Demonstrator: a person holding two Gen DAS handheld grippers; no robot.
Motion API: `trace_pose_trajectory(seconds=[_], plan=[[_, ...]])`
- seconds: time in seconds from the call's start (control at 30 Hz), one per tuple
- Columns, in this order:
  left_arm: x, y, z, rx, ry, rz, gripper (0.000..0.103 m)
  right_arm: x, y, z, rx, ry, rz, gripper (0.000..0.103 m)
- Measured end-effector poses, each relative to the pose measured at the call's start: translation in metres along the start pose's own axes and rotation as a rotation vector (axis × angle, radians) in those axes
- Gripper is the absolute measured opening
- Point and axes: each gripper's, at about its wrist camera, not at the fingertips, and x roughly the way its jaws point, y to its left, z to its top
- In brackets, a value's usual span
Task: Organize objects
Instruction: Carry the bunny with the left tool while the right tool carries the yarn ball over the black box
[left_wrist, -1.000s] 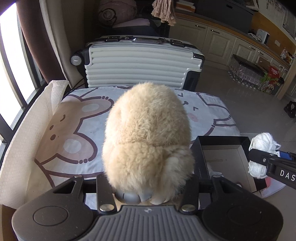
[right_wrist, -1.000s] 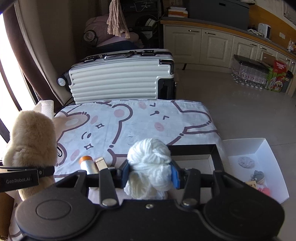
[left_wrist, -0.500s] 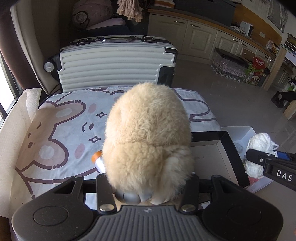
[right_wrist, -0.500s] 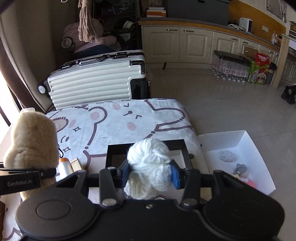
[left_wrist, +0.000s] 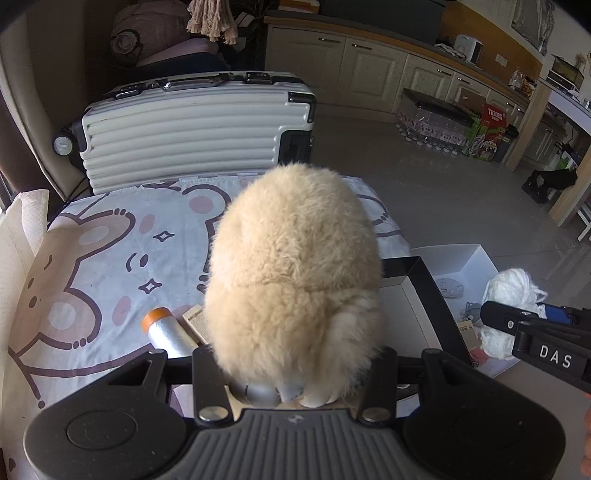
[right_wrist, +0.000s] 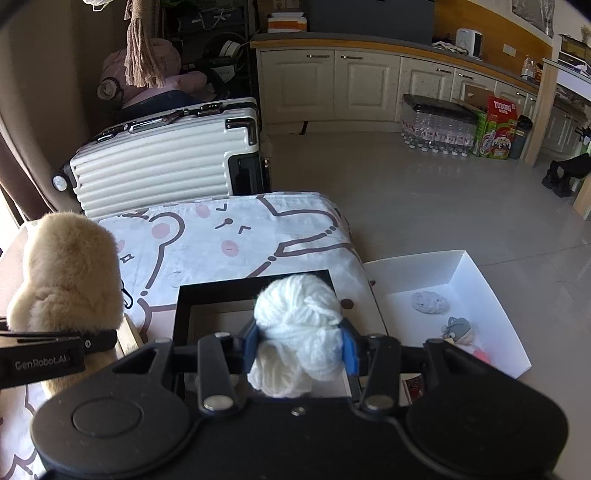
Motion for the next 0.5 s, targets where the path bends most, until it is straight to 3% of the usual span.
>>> trace_pose_trajectory(seconds=[0.5], plan=[[0.007, -0.017, 0.002, 0.022, -0.016, -0.044, 0.046, 0.011, -0.015, -0.005, 0.033, 0.018, -0.018, 0.046]])
